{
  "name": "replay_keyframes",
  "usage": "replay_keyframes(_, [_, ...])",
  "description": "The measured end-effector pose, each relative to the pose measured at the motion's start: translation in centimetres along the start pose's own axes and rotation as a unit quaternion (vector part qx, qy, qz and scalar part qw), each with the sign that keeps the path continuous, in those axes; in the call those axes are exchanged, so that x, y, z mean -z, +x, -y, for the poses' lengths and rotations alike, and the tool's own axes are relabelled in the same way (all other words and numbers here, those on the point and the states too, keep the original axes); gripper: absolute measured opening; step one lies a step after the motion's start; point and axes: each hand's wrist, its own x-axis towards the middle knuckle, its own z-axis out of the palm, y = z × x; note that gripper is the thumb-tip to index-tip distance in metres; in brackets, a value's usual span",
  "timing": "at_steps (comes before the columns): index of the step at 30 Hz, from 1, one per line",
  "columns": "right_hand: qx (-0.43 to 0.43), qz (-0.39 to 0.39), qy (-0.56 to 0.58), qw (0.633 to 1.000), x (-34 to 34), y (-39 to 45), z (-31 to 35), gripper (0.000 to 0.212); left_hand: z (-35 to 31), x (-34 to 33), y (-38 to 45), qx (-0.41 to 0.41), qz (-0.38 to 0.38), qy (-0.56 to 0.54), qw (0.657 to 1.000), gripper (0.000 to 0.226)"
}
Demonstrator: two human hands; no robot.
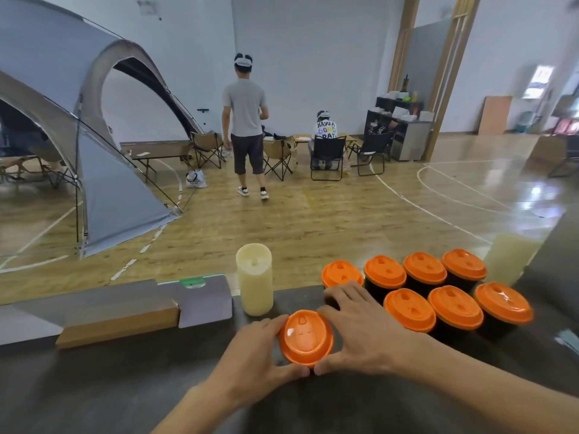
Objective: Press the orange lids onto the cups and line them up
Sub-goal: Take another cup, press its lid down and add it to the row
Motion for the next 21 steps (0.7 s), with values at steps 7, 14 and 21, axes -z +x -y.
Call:
replay_keyframes(7, [-0.042, 0.033, -0.079, 0.995, 1.0, -2.9, -5.2, 0.106, -5.1, -3.0, 4.2, -0.018, 0.01, 0.08, 0.997, 0.09])
replay_keyframes(14, [-0.043, 0.057, -0.088, 0.994, 0.8, -2.5, -7.1, 0.1, -6.0, -4.1, 6.2, -0.002, 0.014, 0.091, 0.996, 0.083])
replay_keyframes(21, [-0.039, 0.058, -0.083, 0.994, 0.8, -2.2, -7.7, 0.092, -6.1, -4.9, 6.6, 0.011, 0.009, 0.077, 0.997, 0.079])
